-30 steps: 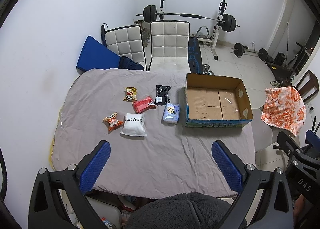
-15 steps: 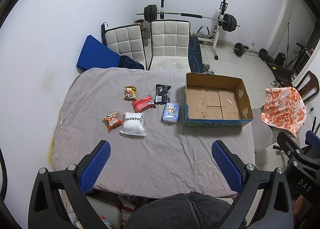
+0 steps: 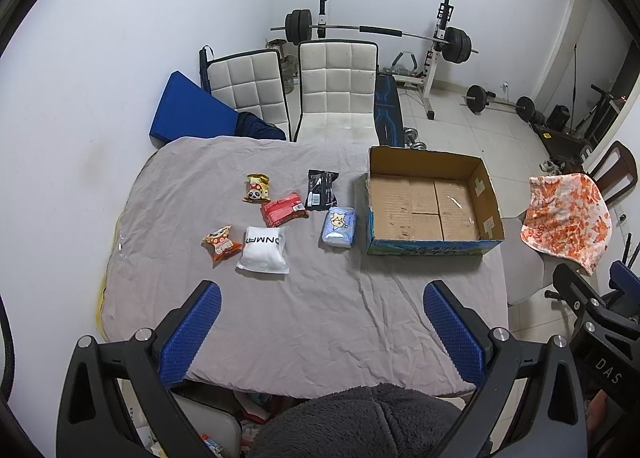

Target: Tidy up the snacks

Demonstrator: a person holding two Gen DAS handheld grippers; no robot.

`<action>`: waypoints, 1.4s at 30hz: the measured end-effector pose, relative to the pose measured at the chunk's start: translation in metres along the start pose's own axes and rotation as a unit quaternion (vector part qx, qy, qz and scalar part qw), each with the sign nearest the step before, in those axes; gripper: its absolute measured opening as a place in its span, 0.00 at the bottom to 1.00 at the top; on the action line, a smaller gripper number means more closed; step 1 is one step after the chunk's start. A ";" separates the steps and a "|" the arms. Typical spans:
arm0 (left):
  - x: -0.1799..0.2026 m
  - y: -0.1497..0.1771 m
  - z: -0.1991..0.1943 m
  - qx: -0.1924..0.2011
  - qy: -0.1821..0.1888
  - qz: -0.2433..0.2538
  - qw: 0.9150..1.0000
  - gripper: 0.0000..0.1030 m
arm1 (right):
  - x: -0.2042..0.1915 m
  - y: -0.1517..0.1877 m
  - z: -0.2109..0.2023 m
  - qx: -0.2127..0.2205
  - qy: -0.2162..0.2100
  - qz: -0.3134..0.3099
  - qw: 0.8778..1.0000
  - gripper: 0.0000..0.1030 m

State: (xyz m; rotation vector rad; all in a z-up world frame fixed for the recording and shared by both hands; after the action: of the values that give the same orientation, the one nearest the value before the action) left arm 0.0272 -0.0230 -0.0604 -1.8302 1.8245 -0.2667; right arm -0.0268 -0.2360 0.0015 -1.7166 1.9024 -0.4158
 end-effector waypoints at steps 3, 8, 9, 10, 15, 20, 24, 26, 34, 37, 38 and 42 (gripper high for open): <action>0.001 0.000 0.001 0.001 -0.002 0.001 1.000 1.00 | 0.002 0.001 0.003 -0.001 -0.002 0.002 1.000 1.00; -0.018 -0.021 0.016 0.018 -0.023 -0.020 0.999 1.00 | 0.006 -0.002 0.024 -0.013 -0.022 0.015 1.000 1.00; -0.028 -0.026 0.023 0.018 -0.030 -0.032 0.999 1.00 | 0.005 -0.003 0.033 -0.020 -0.028 0.016 0.999 1.00; -0.039 -0.030 0.033 0.013 -0.041 -0.043 0.998 1.00 | 0.002 -0.003 0.044 -0.029 -0.038 0.015 0.999 1.00; -0.090 -0.041 0.101 -0.027 -0.073 -0.069 0.995 1.00 | -0.024 -0.010 0.119 -0.083 -0.088 0.000 0.993 1.00; -0.115 -0.025 0.192 -0.114 -0.082 -0.083 0.987 1.00 | -0.070 -0.001 0.217 -0.158 -0.119 -0.026 0.980 1.00; -0.109 -0.008 0.266 -0.173 -0.071 -0.071 0.980 1.00 | -0.110 0.009 0.307 -0.225 -0.147 -0.015 0.963 1.00; -0.105 -0.001 0.301 -0.196 -0.068 -0.065 0.976 1.00 | -0.124 0.011 0.353 -0.258 -0.148 0.004 0.955 1.00; -0.074 0.021 0.412 -0.275 -0.004 -0.060 0.959 1.00 | -0.136 0.021 0.499 -0.355 -0.106 0.074 0.926 1.00; -0.061 0.025 0.441 -0.297 0.014 -0.048 0.954 1.00 | -0.132 0.028 0.538 -0.376 -0.071 0.076 0.921 1.00; -0.057 0.027 0.449 -0.300 0.018 -0.044 0.953 1.00 | -0.130 0.029 0.547 -0.381 -0.060 0.078 0.919 1.00; -0.042 0.036 0.476 -0.320 0.037 -0.033 0.946 1.00 | -0.128 0.037 0.577 -0.399 -0.034 0.083 0.913 1.00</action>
State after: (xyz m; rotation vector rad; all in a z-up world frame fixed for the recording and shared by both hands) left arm 0.2297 0.1300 -0.4666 -2.3328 2.0590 0.2787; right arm 0.2814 -0.0323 -0.4615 -1.9591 2.3131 0.5701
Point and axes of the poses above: each gripper's, at about its wrist camera, not at the fingertips, and z roughly the way its jaws point, x to its right, y to its underside, the point moved 8 cm from there along z, roughly the way its jaws point, and after that the axes turned 15 degrees about -y, right-handed, at the moved point
